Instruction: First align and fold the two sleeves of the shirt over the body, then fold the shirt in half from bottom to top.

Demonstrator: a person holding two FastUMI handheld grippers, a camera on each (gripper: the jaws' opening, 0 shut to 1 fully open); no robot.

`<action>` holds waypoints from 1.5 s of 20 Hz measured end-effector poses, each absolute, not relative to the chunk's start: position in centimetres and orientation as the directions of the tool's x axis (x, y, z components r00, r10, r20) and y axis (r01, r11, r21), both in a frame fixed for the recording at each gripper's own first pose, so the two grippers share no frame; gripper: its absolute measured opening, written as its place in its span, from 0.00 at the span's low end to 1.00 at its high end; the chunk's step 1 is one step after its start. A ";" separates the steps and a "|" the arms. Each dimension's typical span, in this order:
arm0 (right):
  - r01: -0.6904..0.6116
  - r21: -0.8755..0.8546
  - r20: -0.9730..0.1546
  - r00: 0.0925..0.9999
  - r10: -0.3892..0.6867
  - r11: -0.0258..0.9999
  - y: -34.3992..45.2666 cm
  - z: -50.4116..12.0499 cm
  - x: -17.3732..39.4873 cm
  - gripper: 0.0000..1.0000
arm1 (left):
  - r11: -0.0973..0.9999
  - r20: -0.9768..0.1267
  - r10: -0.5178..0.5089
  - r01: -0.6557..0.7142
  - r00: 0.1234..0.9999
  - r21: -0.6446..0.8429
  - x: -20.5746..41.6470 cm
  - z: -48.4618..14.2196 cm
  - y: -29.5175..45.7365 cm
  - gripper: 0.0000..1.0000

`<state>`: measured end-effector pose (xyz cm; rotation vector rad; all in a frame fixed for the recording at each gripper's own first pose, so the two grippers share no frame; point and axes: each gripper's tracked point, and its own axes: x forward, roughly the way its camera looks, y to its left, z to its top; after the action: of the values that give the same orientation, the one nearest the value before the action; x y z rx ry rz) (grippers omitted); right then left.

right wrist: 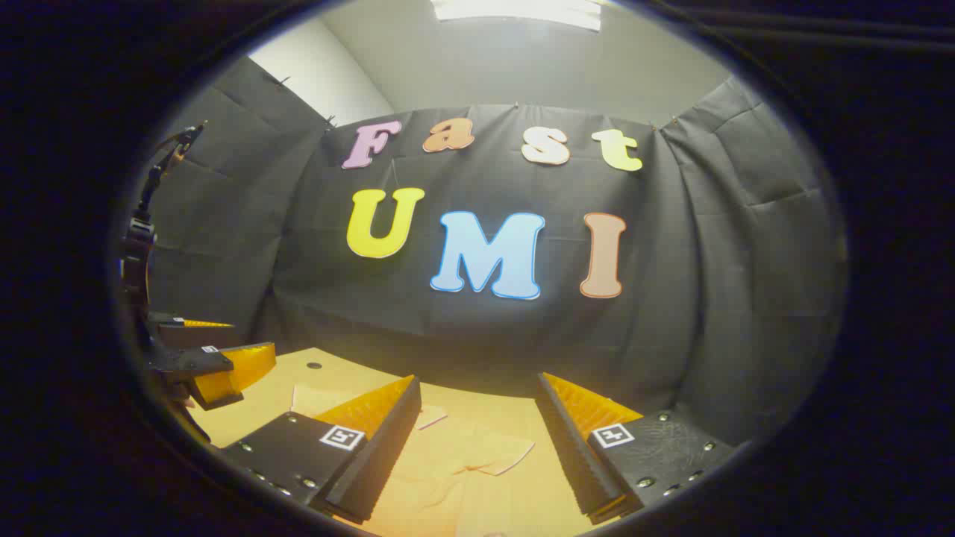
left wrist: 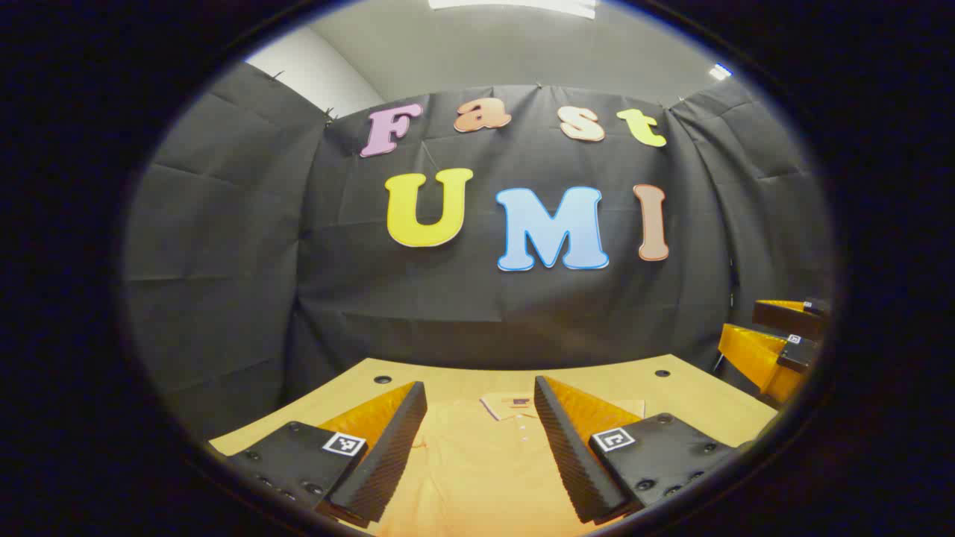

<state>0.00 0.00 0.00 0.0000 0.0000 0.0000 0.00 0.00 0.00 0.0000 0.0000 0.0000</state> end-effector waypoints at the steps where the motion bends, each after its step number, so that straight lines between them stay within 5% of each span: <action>1: -0.004 -0.009 0.002 1.000 0.004 1.000 -0.1 0.0 0.2 0.95 | 1.000 0.003 0.006 -0.006 1.000 0.000 0.0 0.2 -0.1 0.95; 21: 0.061 -0.003 -0.093 0.994 -0.061 0.998 2.1 0.2 2.9 0.95 | 0.999 0.007 -0.044 0.044 0.999 0.016 3.2 1.8 1.9 0.94; 30: 0.108 0.008 -0.219 0.970 -0.104 0.994 -1.5 -3.3 7.1 0.95 | 1.000 -0.007 -0.010 0.010 1.000 0.010 5.2 1.2 2.3 0.94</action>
<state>7.08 -1.51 -3.33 0.0197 0.2200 -0.1068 5.22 2.32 1.18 0.0097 0.0070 -0.0105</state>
